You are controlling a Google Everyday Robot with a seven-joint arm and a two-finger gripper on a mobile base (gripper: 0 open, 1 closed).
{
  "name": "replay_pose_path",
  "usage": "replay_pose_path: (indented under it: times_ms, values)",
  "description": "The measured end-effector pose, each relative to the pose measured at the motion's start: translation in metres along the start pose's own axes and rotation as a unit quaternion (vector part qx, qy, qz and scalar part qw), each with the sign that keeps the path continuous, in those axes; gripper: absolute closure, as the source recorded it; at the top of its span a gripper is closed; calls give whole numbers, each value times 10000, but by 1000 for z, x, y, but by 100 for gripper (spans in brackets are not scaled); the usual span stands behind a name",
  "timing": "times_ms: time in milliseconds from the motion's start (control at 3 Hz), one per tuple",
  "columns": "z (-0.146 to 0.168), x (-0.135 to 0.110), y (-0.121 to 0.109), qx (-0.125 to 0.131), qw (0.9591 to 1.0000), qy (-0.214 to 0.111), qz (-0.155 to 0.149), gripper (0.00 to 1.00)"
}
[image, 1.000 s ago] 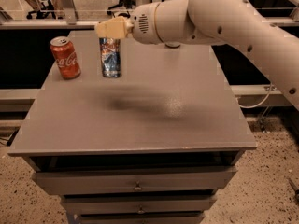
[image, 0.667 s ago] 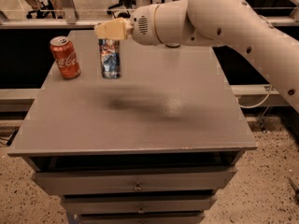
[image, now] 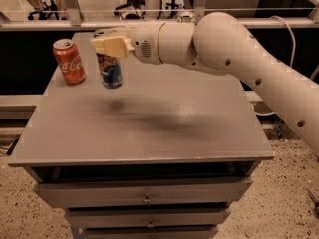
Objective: Place redbull can upright
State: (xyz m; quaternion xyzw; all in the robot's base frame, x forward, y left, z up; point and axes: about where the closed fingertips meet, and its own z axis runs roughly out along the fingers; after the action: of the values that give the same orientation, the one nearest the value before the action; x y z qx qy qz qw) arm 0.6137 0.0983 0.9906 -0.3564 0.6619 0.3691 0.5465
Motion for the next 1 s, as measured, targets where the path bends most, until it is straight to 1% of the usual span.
replay_pose_path:
  times_ms: [333, 667, 1000]
  values:
    - [7, 9, 6, -14, 9966, -38, -822, 100]
    - [9, 22, 8, 10, 9924, -29, -1232, 100]
    - [5, 42, 6, -36, 9938, -128, -1104, 97]
